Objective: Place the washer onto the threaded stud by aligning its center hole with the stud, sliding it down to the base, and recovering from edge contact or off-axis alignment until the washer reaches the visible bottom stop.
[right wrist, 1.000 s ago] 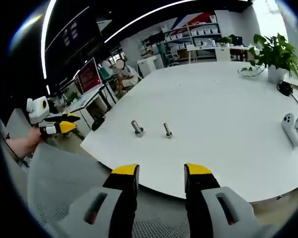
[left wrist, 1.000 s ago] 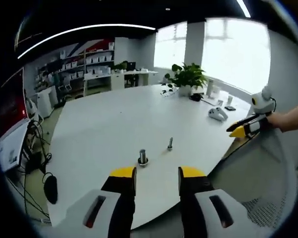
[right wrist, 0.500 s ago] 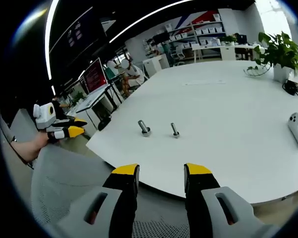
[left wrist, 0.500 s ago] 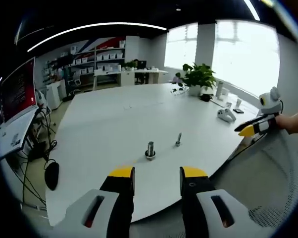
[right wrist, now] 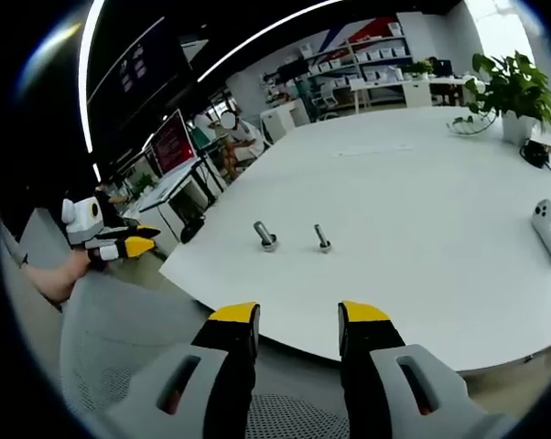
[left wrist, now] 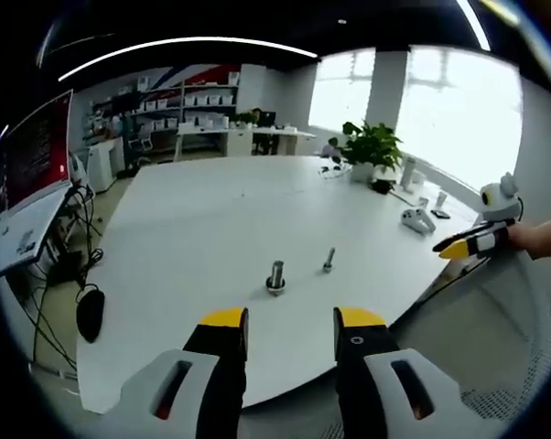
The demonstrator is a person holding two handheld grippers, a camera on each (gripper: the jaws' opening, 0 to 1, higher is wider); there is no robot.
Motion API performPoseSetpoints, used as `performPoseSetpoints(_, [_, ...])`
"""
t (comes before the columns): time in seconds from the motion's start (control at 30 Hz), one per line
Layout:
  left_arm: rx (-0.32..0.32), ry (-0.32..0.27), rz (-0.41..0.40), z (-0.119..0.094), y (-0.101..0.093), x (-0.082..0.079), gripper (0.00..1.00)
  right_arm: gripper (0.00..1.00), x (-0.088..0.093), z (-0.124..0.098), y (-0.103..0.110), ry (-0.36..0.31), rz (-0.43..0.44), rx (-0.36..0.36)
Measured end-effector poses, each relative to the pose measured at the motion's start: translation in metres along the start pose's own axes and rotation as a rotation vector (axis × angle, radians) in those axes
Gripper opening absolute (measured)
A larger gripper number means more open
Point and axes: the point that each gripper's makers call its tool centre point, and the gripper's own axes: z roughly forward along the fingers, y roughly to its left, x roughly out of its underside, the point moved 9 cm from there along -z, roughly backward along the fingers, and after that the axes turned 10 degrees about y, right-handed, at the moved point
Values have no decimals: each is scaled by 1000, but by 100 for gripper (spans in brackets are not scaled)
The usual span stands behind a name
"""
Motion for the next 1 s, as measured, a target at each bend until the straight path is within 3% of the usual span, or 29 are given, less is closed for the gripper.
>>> performPoseSetpoints(1.0, [-2,4,-1,0,3,2,32,37,3,4,6,16,7,29])
